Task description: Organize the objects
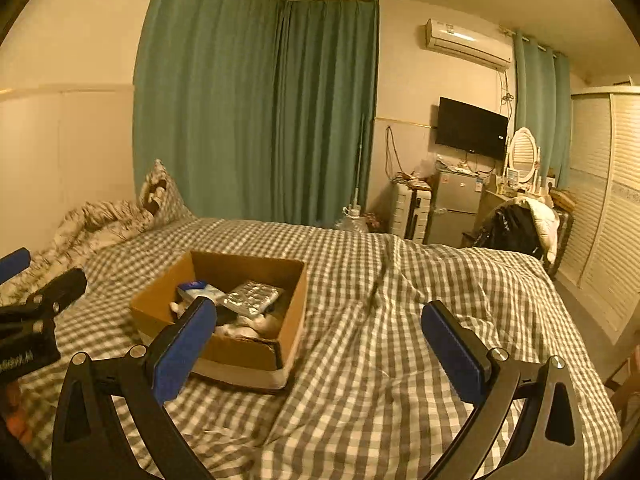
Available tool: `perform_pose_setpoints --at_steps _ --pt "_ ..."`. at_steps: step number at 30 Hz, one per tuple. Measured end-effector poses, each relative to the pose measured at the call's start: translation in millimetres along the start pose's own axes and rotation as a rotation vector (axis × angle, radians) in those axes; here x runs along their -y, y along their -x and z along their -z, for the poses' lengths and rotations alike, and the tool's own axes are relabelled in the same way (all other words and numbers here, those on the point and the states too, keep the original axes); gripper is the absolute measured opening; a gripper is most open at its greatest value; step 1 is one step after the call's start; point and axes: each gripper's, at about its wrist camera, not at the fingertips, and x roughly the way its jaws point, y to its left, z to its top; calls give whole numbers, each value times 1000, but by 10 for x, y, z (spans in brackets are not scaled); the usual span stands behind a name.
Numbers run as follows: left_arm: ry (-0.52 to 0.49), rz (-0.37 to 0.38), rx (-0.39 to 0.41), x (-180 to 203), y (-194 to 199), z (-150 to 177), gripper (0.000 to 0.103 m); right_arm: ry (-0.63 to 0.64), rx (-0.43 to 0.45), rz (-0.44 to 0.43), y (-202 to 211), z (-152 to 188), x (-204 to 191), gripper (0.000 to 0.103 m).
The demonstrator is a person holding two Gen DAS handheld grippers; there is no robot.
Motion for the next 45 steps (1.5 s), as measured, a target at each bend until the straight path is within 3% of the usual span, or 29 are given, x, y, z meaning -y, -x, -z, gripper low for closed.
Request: perform_pose_setpoints --at_steps 45 --pt "9 2 -41 -32 15 82 103 0 -10 -31 68 46 -61 103"
